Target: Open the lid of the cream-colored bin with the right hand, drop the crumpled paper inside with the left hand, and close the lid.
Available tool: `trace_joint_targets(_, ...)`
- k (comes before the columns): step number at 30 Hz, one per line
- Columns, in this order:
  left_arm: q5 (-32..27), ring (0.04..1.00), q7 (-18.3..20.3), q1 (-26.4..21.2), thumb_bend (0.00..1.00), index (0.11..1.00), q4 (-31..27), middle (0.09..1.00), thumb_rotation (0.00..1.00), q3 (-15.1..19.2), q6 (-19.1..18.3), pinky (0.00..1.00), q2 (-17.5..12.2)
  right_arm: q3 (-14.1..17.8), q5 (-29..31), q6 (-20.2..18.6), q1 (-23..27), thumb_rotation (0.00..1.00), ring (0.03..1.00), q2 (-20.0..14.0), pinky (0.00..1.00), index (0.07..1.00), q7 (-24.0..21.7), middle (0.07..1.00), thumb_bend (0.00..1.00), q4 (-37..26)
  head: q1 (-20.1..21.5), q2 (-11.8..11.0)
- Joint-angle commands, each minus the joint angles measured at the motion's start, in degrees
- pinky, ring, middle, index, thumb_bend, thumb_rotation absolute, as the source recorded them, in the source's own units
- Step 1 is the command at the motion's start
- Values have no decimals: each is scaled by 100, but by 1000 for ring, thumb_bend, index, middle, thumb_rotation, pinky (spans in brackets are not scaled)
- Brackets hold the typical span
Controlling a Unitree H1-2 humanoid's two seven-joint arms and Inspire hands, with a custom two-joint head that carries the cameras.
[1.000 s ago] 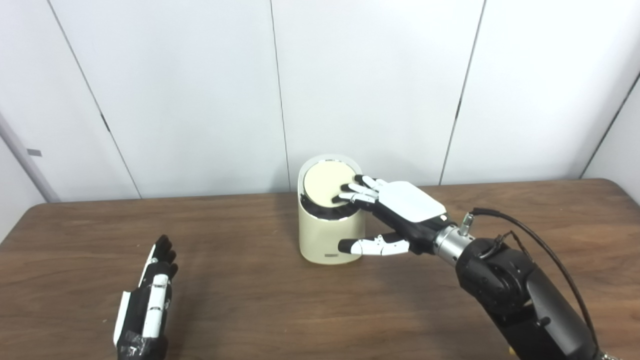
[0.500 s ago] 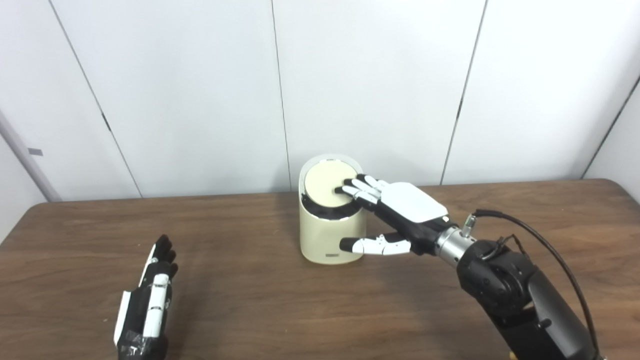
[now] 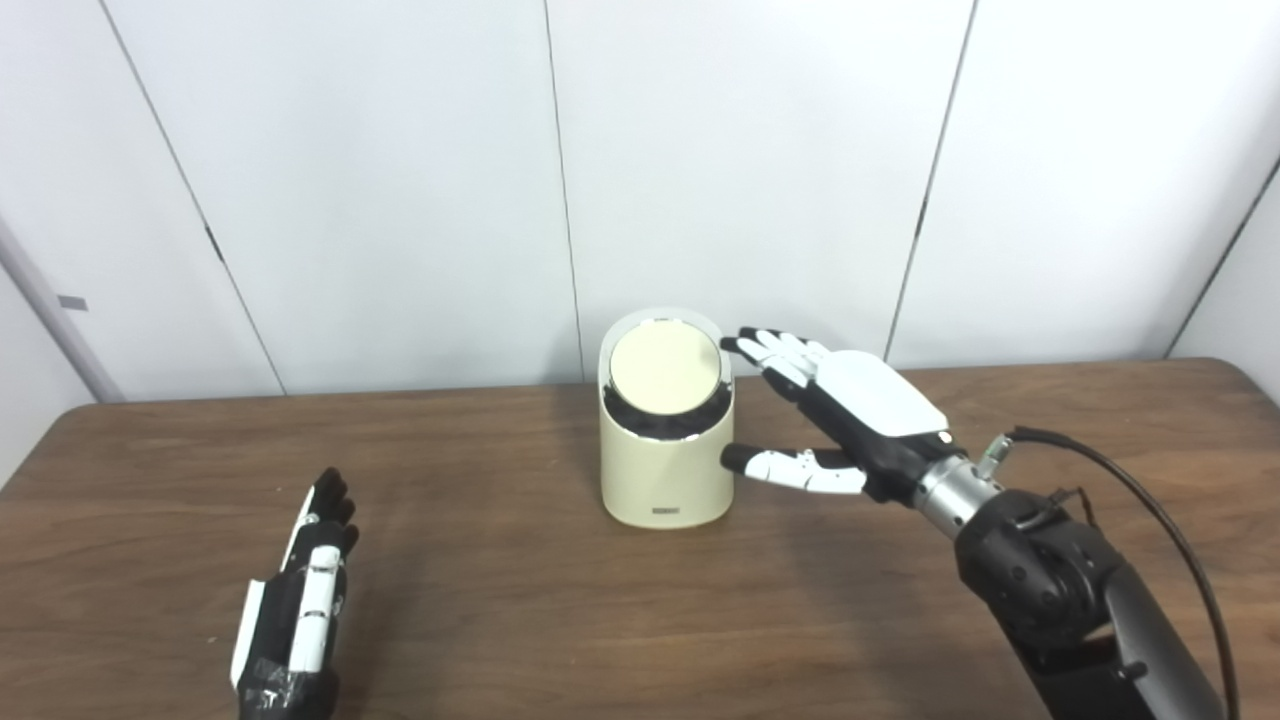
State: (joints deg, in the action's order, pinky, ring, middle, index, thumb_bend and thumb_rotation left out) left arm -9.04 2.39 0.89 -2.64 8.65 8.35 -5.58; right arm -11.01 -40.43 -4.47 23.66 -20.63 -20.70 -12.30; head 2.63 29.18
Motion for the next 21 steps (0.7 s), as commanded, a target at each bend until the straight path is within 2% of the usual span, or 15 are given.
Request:
trace_joint_targets(1,-85,1000,30,253,440,1000,371,1000,834,-78,243,1000,217,154,106,-50,98,1000,1000,-67,1000,996,125,1000,518,-266,24,3)
trace_joint_targets(7,-120,1000,50,258,433,1000,340,1000,839,-52,188,1000,179,466,441,-157,-213,1000,1000,-17,1000,988,230,1000,496,-373,104,45)
trace_joint_targets(11,-183,1000,77,279,440,1000,302,1000,839,-37,104,1000,151,781,966,-488,-437,1000,1000,118,963,986,245,1000,527,-364,166,65)
trace_joint_targets(17,-299,1000,116,283,458,1000,218,1000,833,5,-4,1000,107,1029,1262,-781,-713,1000,998,221,942,990,407,1000,535,-329,227,117)
trace_joint_targets(21,-368,1000,158,273,459,1000,186,1000,832,28,-56,1000,50,1213,1635,-608,-984,1000,988,282,945,1000,639,1000,530,-202,293,160)
